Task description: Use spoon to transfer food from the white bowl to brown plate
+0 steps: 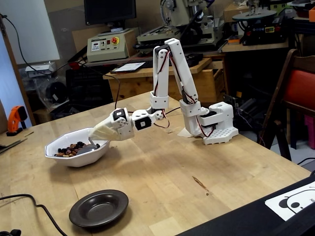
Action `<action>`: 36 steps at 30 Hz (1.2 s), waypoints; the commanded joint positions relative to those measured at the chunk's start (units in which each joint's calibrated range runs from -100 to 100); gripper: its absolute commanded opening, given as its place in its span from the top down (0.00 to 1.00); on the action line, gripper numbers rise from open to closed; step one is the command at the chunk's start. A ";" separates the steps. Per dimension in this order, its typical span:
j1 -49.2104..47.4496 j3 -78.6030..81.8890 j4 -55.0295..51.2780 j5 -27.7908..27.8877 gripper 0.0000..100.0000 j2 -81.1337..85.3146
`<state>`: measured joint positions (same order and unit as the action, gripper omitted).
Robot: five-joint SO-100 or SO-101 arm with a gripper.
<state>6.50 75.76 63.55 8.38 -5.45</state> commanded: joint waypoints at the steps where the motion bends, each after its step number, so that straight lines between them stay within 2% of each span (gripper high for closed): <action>1: -0.72 -0.80 -0.15 -2.78 0.97 1.05; 32: -0.57 -0.98 0.01 -15.29 0.97 1.22; 36: -0.57 -1.07 3.57 -15.97 0.97 1.22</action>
<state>6.50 75.76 63.79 -6.91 -5.45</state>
